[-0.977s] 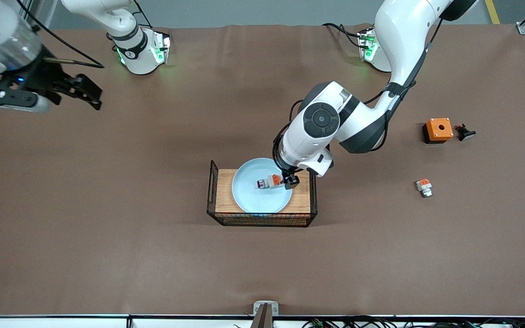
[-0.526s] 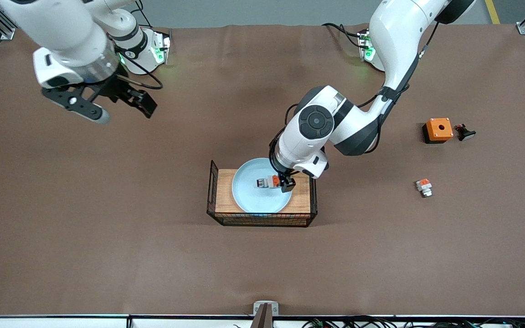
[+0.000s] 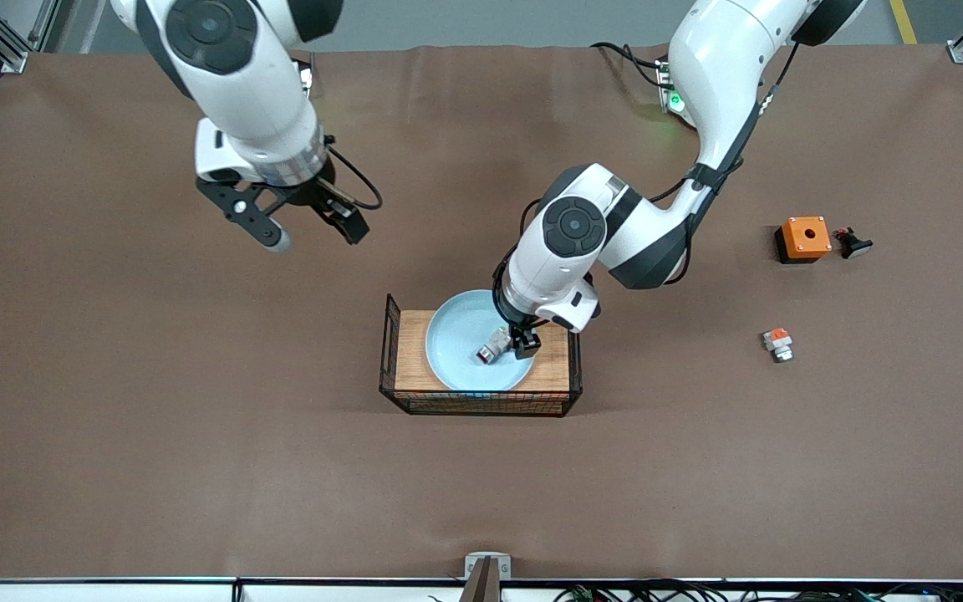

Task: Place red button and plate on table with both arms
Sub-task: 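Lower the left gripper and grasp the button while the right gripper approaches, then lift the button with the left gripper while the right gripper reaches the plate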

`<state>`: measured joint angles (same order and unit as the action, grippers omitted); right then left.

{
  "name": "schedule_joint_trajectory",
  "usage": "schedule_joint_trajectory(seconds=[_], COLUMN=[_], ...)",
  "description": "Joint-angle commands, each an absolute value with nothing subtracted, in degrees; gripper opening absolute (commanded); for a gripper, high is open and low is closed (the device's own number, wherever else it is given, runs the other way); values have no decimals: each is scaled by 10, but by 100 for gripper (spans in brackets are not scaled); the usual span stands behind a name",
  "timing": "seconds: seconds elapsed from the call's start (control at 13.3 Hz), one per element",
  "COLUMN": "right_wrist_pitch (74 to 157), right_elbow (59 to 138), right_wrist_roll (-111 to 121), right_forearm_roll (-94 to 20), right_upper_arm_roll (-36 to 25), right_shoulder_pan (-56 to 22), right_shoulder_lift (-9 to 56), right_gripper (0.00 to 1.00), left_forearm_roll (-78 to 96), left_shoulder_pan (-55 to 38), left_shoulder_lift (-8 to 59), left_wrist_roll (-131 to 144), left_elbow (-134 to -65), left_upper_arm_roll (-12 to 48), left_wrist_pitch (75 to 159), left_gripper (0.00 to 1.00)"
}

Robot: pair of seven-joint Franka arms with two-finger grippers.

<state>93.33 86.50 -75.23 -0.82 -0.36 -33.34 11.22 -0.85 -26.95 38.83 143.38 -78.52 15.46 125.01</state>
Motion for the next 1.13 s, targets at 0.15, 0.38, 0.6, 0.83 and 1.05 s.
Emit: schedule_joint_trajectory(seconds=[0.15, 0.38, 0.6, 0.83, 1.05], right_wrist_pitch=[960, 967, 968, 987, 1071], right_elbow=[856, 856, 856, 860, 909], right_wrist_roll=[-841, -838, -838, -851, -912], right_forearm_roll=[-15, -15, -16, -17, -18], right_upper_arm_roll=[-9, -9, -9, -9, -9], right_shoulder_pan=[-359, -360, -360, -381, -406], right_shoulder_lift=[145, 148, 149, 162, 165], right_gripper=[100, 100, 100, 100, 100], left_forearm_roll=[-28, -28, -30, -51, -47], left_shoulder_pan=[-282, -281, -280, -274, -259], left_shoulder_lift=[400, 400, 382, 330, 262], left_wrist_roll=[1426, 1426, 1399, 1360, 1248], left_elbow=[-770, -770, -766, -766, -767], left_upper_arm_roll=[148, 148, 148, 151, 152], left_wrist_pitch=[1272, 1289, 1282, 1213, 1149], left_gripper=[55, 25, 1, 1, 0])
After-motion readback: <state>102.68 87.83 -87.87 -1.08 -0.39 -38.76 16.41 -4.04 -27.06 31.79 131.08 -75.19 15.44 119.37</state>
